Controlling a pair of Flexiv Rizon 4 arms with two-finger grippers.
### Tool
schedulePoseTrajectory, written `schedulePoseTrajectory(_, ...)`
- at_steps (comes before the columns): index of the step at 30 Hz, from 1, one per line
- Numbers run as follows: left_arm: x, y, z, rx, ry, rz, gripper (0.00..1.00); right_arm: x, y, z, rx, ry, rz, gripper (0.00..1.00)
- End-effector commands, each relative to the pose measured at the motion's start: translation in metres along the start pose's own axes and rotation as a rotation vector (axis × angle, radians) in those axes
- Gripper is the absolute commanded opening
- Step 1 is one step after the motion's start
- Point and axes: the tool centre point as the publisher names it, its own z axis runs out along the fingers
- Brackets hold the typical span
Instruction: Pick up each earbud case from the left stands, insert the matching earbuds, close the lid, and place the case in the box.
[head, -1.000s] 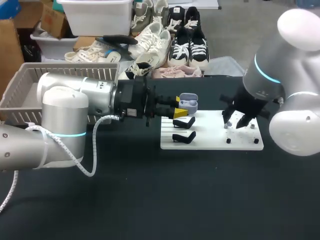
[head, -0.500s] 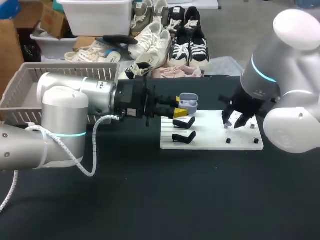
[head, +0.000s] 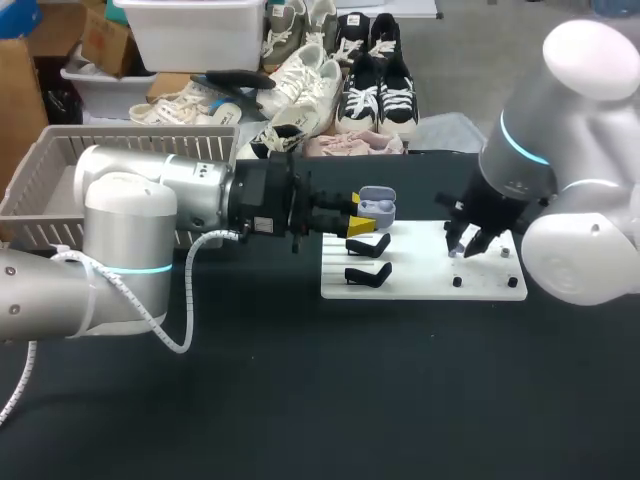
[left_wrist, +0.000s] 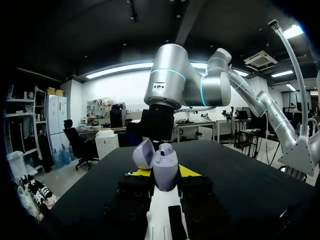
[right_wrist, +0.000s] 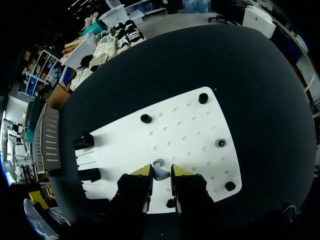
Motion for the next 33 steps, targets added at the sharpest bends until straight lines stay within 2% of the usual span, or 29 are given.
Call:
schedulePoseTrajectory(1, 0.000, 0.001, 0.001, -0.001, 0.000, 0.001, 0.00, -0.001, 0.001, 0.001, 0.005, 0.007, -0.002, 0.13)
schedulePoseTrajectory(3, 0.000, 0.001, 0.001, -0.001, 0.000, 0.001, 0.00, -0.001, 0.001, 0.001, 0.006, 0.010, -0.005, 0.00)
schedulePoseTrajectory(11, 0.000, 0.001, 0.001, -0.001, 0.000, 0.001, 0.00, 0.000, 0.001, -0.002, 0.006, 0.011, -0.009, 0.00)
schedulePoseTrajectory(22, 0.000, 0.001, 0.001, -0.001, 0.000, 0.001, 0.00, 0.003, -0.007, -0.024, -0.004, -0.026, -0.004, 0.00)
schedulePoseTrajectory(27, 0.000, 0.001, 0.001, -0.001, 0.000, 0.001, 0.00, 0.008, -0.011, -0.045, -0.004, -0.041, -0.022, 0.00)
schedulePoseTrajectory(33, 0.000, 0.001, 0.001, -0.001, 0.000, 0.001, 0.00, 0.013, -0.008, -0.083, 0.024, 0.005, -0.147, 0.00)
